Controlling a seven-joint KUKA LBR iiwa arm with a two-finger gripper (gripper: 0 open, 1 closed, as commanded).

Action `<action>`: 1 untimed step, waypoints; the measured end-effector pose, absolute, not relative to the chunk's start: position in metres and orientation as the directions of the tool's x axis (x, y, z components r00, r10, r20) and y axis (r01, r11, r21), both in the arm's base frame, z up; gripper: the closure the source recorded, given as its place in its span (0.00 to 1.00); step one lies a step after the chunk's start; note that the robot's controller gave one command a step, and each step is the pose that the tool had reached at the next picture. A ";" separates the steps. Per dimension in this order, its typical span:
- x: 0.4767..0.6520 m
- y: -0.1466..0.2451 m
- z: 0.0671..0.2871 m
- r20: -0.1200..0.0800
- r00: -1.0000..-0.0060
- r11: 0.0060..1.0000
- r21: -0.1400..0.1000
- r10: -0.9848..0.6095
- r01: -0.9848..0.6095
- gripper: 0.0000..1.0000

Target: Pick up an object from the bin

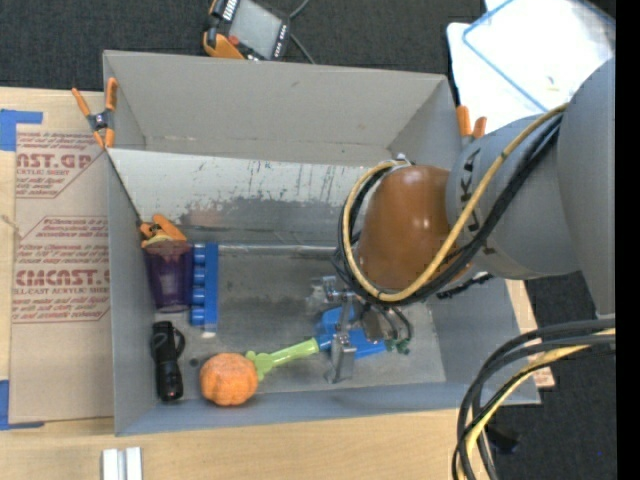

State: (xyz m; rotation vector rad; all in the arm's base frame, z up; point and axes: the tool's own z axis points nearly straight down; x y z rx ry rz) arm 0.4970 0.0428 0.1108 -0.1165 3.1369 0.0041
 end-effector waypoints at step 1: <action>0.523 0.092 0.140 -0.005 -0.997 0.997 0.007 -0.073 -0.073 0.00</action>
Offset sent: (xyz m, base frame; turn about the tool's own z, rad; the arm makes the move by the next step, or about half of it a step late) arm 0.0070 0.0043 0.0173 0.0011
